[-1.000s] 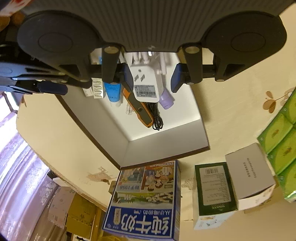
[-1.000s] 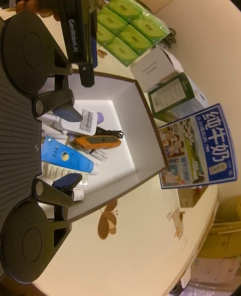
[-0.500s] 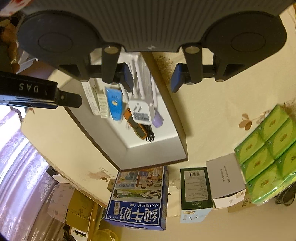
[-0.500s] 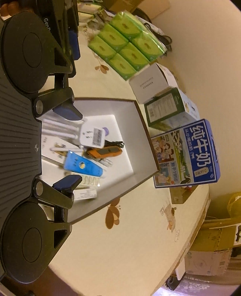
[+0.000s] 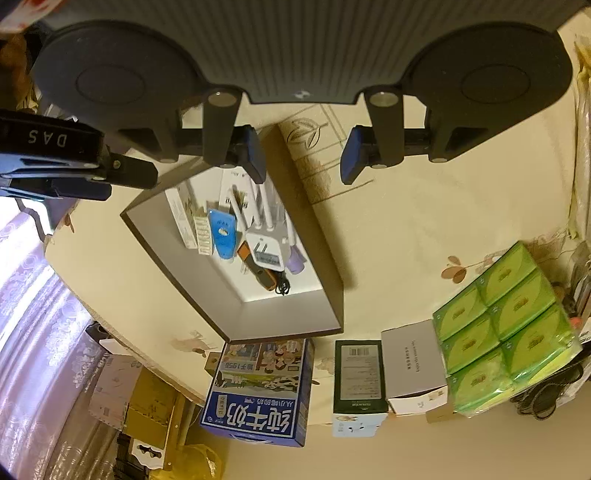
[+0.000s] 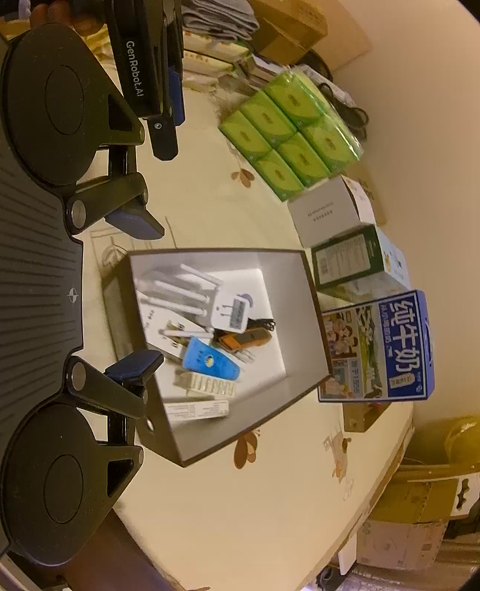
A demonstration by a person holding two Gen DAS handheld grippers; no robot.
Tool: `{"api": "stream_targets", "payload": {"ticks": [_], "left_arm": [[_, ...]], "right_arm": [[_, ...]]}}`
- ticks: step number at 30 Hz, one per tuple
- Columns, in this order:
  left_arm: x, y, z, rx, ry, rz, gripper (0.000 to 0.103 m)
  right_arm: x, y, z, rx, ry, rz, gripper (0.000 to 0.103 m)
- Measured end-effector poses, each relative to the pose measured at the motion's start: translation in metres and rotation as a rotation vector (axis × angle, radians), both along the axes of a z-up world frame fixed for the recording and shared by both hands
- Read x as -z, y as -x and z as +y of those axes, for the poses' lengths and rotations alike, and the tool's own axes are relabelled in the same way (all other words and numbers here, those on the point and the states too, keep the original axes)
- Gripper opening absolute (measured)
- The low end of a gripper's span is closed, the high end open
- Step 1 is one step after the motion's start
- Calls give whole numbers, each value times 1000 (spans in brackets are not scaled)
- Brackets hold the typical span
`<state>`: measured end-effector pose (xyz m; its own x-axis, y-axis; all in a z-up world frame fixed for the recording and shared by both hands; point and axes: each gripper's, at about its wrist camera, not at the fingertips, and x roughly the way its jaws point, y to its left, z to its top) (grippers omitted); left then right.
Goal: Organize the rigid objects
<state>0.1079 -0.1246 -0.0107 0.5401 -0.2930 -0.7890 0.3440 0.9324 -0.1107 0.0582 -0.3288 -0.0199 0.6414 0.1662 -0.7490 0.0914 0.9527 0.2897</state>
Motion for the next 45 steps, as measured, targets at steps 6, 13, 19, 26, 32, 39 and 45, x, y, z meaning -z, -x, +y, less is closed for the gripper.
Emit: {"api": "stream_targets", "payload": {"ticks": [6, 13, 19, 26, 32, 39, 45], "left_arm": [[-2, 22, 14, -19, -19, -11, 39], [-3, 43, 27, -46, -41, -21, 39], [-4, 56, 34, -62, -39, -28, 39], [-4, 67, 35, -56, -45, -30, 39], [-2, 75, 43, -70, -46, -22, 39], [0, 77, 49, -80, -44, -17, 39], [1, 77, 53, -85, -46, -16, 39]], "right_arm": [[0, 14, 9, -21, -9, -6, 63], [0, 27, 23, -63, -11, -21, 63], [3, 37, 30, -82, -10, -15, 64], [3, 45, 37, -97, -4, -12, 64], [5, 44, 43, -111, -1, -6, 64], [9, 42, 52, -137, -1, 8, 64], [11, 40, 57, -150, -3, 14, 64]]}}
